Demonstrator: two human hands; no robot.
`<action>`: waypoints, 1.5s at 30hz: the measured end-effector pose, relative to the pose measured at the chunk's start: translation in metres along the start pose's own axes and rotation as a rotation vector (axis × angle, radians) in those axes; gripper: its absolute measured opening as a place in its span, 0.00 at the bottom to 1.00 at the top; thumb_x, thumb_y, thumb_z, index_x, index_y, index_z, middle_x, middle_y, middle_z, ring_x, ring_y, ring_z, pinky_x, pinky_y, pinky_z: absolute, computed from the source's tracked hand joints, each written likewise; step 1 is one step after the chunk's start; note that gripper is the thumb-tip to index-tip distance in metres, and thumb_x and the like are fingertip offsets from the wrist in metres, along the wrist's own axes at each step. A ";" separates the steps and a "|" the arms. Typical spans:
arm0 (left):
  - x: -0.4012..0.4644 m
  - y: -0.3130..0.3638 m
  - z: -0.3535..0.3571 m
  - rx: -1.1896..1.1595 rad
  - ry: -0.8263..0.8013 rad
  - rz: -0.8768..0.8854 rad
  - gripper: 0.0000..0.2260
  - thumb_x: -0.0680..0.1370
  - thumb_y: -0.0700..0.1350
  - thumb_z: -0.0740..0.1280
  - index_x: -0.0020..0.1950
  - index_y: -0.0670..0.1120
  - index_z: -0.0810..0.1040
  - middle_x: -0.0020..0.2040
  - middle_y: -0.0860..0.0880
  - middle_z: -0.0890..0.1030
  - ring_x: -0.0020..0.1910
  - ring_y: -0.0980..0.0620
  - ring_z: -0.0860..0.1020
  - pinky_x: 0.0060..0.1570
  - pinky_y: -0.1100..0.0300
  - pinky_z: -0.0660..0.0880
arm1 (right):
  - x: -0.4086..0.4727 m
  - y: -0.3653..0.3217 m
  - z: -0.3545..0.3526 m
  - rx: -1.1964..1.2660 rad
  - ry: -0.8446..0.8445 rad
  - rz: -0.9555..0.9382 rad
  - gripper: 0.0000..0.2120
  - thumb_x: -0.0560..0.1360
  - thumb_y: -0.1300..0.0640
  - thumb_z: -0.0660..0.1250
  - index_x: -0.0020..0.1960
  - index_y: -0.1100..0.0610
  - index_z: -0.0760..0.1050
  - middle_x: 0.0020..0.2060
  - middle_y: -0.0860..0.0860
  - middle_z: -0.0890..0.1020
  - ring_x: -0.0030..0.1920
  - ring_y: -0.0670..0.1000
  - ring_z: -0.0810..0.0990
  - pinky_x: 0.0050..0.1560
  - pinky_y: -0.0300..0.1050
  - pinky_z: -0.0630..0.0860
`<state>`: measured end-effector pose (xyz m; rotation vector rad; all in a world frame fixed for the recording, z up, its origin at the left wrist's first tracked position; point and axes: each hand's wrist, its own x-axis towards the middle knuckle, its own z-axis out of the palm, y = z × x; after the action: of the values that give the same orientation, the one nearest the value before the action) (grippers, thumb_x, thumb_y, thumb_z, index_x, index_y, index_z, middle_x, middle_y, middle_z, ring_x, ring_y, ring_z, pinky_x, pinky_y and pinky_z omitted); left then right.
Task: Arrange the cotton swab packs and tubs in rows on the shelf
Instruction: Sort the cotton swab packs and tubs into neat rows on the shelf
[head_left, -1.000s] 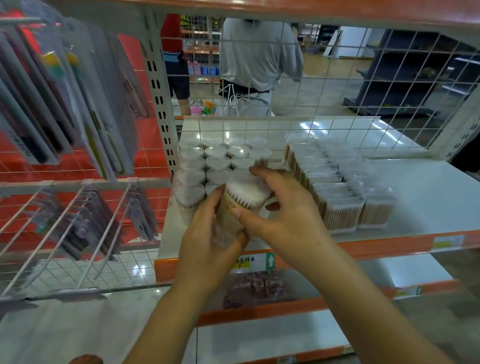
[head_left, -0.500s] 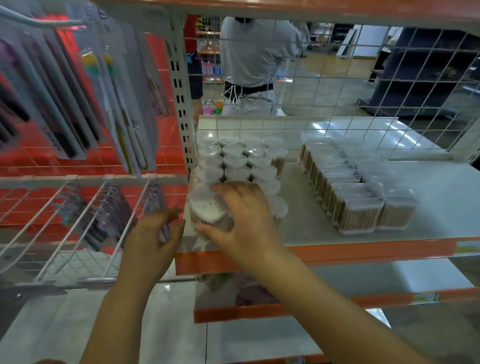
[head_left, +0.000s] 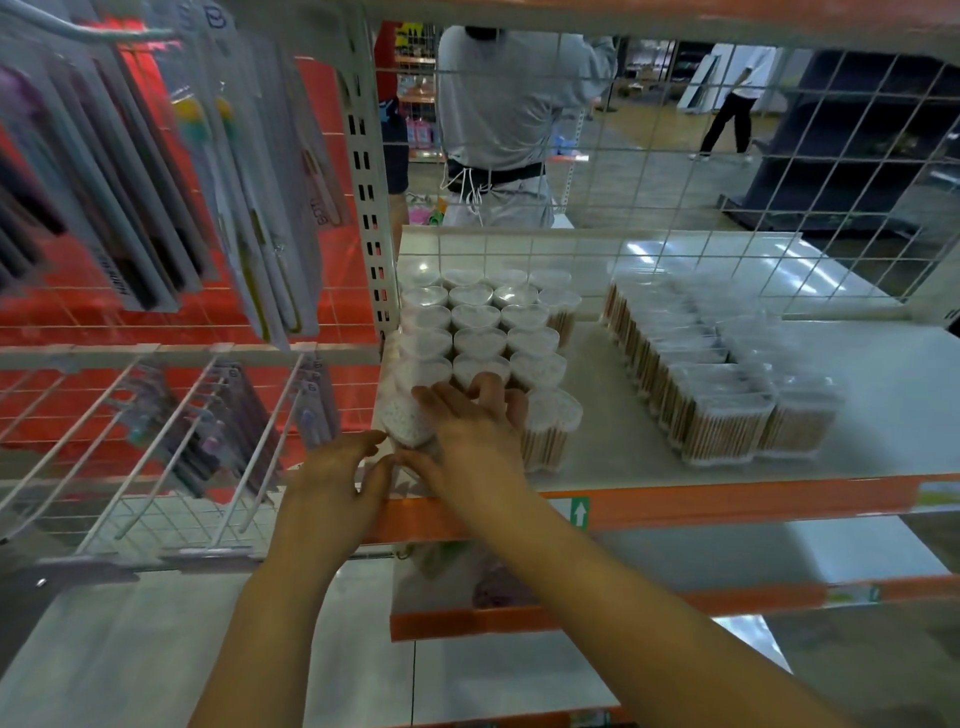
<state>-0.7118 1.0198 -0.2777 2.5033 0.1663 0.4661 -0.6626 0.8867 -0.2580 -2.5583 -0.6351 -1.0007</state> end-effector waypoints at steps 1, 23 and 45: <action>0.000 0.001 0.001 -0.018 0.000 -0.005 0.14 0.76 0.45 0.66 0.61 0.44 0.77 0.57 0.44 0.80 0.56 0.44 0.76 0.54 0.53 0.70 | 0.000 0.000 0.002 -0.004 -0.010 0.003 0.29 0.54 0.37 0.76 0.49 0.53 0.80 0.42 0.47 0.83 0.49 0.54 0.65 0.43 0.52 0.73; -0.004 0.014 0.005 -0.113 0.006 -0.088 0.17 0.75 0.48 0.67 0.63 0.44 0.75 0.58 0.46 0.80 0.58 0.47 0.75 0.57 0.53 0.71 | 0.001 0.006 -0.007 -0.056 -0.232 0.003 0.18 0.57 0.49 0.76 0.45 0.53 0.80 0.45 0.53 0.80 0.51 0.61 0.73 0.47 0.58 0.73; 0.017 0.044 -0.020 0.114 -0.051 0.262 0.23 0.73 0.55 0.55 0.54 0.42 0.81 0.50 0.44 0.82 0.50 0.43 0.78 0.51 0.53 0.71 | 0.011 0.058 -0.053 0.086 -0.519 0.106 0.25 0.74 0.41 0.62 0.69 0.46 0.66 0.66 0.45 0.71 0.69 0.50 0.57 0.69 0.52 0.47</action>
<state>-0.7030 0.9977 -0.2322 2.6586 -0.1620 0.5090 -0.6555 0.8173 -0.2209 -2.7469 -0.6404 -0.2587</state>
